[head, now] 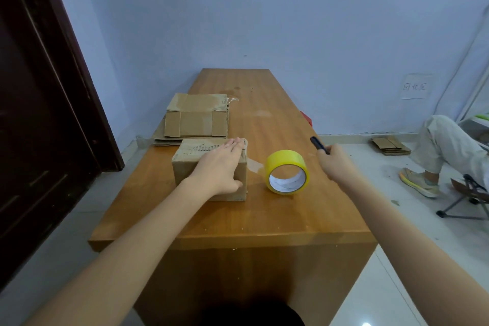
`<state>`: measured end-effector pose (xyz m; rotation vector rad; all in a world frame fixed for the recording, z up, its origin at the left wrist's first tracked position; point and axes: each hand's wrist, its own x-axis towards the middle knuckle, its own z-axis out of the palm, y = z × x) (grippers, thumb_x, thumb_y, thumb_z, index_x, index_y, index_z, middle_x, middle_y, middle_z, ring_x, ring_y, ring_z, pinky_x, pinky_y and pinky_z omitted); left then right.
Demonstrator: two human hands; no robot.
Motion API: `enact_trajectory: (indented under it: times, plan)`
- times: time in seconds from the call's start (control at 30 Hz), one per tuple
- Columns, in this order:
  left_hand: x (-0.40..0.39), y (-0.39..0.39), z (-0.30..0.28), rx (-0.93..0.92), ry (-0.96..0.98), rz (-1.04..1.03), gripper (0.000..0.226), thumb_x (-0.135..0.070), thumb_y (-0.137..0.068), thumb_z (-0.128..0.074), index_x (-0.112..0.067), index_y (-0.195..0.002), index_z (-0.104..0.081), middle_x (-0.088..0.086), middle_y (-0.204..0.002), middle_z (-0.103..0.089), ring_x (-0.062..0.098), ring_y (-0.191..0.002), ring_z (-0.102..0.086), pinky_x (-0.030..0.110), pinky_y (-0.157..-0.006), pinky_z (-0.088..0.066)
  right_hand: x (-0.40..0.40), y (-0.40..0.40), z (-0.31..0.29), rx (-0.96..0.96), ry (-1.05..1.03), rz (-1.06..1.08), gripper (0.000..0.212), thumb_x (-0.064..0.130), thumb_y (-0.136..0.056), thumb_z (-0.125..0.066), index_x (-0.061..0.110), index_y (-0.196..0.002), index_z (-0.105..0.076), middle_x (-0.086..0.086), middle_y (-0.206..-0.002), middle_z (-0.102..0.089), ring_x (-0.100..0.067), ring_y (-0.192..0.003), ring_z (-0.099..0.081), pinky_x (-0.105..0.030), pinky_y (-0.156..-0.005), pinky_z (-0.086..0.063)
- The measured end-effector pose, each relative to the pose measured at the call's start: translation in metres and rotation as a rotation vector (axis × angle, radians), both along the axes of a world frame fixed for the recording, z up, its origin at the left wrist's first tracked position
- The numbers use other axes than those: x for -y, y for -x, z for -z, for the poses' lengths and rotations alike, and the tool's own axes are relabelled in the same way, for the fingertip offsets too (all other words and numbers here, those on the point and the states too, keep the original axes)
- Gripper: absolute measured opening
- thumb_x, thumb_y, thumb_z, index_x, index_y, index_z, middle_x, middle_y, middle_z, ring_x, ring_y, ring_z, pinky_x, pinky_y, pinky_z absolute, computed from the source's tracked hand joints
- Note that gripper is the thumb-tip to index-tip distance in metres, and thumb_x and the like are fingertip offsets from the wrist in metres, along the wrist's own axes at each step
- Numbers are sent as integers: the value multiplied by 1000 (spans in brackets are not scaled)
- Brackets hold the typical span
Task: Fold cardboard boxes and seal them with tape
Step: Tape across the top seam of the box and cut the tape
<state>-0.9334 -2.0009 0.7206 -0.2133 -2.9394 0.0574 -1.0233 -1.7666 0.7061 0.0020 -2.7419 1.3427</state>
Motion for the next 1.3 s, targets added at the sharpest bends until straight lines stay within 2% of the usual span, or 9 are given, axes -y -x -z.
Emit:
enact_trajectory:
  times: [0.07, 0.17, 0.4, 0.5, 0.57, 0.87, 1.0, 1.17, 1.3]
  plan:
    - [3, 2, -4, 19, 9, 19, 93, -40, -85, -65, -13, -152, -6, 1, -160, -5, 13, -146, -9, 28, -115, -17, 10, -17, -20, 15, 53, -73, 29, 16, -97, -30, 10, -70, -39, -6, -61, -36, -19, -51, -31, -27, -51, -25]
    - [8, 4, -8, 24, -22, 48, 92, -41, -83, -66, -15, -152, -12, -1, -159, -9, 10, -145, -12, 27, -115, -15, 26, -37, -42, 48, 82, -186, 29, 9, -96, -28, 9, -69, -41, -5, -60, -36, -17, -51, -31, -27, -47, -27]
    - [10, -1, -2, -11, -13, 68, 93, -43, -86, -63, -9, -152, -6, 5, -160, -3, 17, -147, -4, 28, -117, 0, 45, -60, -42, 37, -51, -341, 31, 9, -97, -32, 12, -71, -46, -9, -68, -36, -18, -51, -29, -24, -44, -25]
    - [11, -1, -2, 14, -25, 43, 95, -45, -87, -62, -7, -151, -3, 9, -159, 2, 21, -147, 1, 29, -117, 0, 52, -66, -34, 6, -105, -351, 27, 15, -100, -37, 11, -90, -61, -6, -64, -42, -15, -49, -32, -24, -45, -26]
    - [12, 1, -2, 31, -24, 42, 95, -45, -88, -61, -7, -151, -2, 8, -160, 2, 20, -147, 0, 28, -117, -1, 56, -67, -29, -12, -133, -336, 27, 19, -100, -39, 10, -106, -64, -3, -61, -43, -14, -49, -34, -24, -45, -25]
    - [11, 2, -3, 50, -21, 36, 94, -46, -88, -60, -9, -151, -1, 7, -160, 2, 19, -147, 0, 28, -117, -2, 72, -61, -17, -45, -165, -269, 31, 23, -101, -40, 9, -110, -66, -4, -64, -52, -15, -51, -40, -25, -47, -30]
    - [11, 3, -3, 49, -24, 32, 94, -45, -88, -60, -9, -151, -2, 7, -160, 1, 19, -147, 0, 28, -117, -2, 74, -63, -16, -50, -162, -268, 32, 21, -101, -39, 6, -101, -68, -2, -57, -46, -16, -49, -38, -25, -46, -27]
    - [10, 3, -3, 48, -27, 28, 94, -45, -88, -61, -8, -151, -2, 6, -160, 1, 18, -147, -1, 27, -116, -2, 66, -75, -20, -68, -179, -315, 32, 19, -100, -39, 13, -75, -57, -1, -53, -38, -15, -46, -32, -24, -44, -24]
    - [10, 4, -2, 54, -12, 25, 94, -45, -88, -60, -7, -151, -1, 7, -160, 2, 19, -147, 0, 27, -116, -2, 61, -85, -19, -85, -188, -355, 34, 19, -100, -40, 11, -72, -57, 0, -51, -34, -15, -45, -30, -23, -43, -21]
